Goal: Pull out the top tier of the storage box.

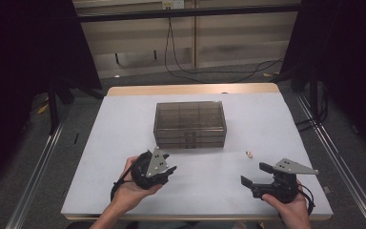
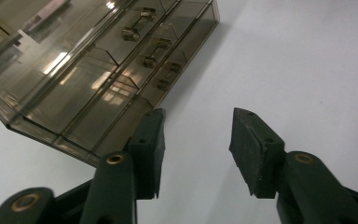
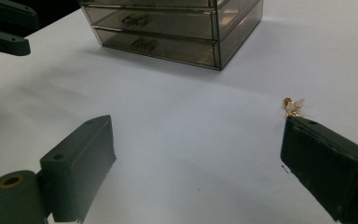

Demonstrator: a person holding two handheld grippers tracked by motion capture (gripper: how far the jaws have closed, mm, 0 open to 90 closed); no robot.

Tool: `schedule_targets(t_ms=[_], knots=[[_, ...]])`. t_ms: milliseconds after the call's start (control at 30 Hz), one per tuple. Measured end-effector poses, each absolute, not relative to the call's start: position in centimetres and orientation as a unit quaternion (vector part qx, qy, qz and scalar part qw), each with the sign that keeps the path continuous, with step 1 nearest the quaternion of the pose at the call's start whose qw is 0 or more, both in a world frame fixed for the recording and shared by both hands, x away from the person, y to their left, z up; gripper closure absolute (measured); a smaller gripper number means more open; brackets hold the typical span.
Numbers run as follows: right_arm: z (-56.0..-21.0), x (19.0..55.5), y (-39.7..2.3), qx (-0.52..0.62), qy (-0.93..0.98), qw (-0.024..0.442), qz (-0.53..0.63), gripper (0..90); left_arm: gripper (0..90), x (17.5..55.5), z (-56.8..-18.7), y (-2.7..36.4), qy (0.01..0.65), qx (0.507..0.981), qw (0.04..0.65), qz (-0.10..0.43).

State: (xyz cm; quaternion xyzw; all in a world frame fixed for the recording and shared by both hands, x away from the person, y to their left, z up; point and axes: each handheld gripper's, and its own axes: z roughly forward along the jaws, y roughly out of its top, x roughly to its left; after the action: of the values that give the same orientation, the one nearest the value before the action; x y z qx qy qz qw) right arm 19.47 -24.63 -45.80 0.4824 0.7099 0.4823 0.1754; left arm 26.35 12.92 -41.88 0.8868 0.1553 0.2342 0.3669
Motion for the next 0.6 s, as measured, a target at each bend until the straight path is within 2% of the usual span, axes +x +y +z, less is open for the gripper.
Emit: schedule_targets(t_ms=[100, 300, 533, 600], knots=[[-45.8, 19.5, -24.6, 0.482, 0.711, 0.176, 0.481, 9.7, 62.0, 26.6, -41.8, 12.7, 0.145, 0.89, 0.36, 0.238], [-45.8, 19.5, -24.4, 0.482, 0.714, 0.172, 0.478, 9.7, 62.7, 27.1, -41.8, 11.5, 0.11, 0.897, 0.325, 0.278], [-45.8, 19.5, -24.4, 0.481, 0.715, 0.171, 0.477, 9.0, 67.4, 27.3, -42.0, 10.4, 0.088, 0.898, 0.309, 0.302], [-45.8, 19.5, -24.4, 0.481, 0.716, 0.171, 0.476, 8.9, 67.7, 27.5, -42.0, 9.9, 0.075, 0.896, 0.293, 0.325]])
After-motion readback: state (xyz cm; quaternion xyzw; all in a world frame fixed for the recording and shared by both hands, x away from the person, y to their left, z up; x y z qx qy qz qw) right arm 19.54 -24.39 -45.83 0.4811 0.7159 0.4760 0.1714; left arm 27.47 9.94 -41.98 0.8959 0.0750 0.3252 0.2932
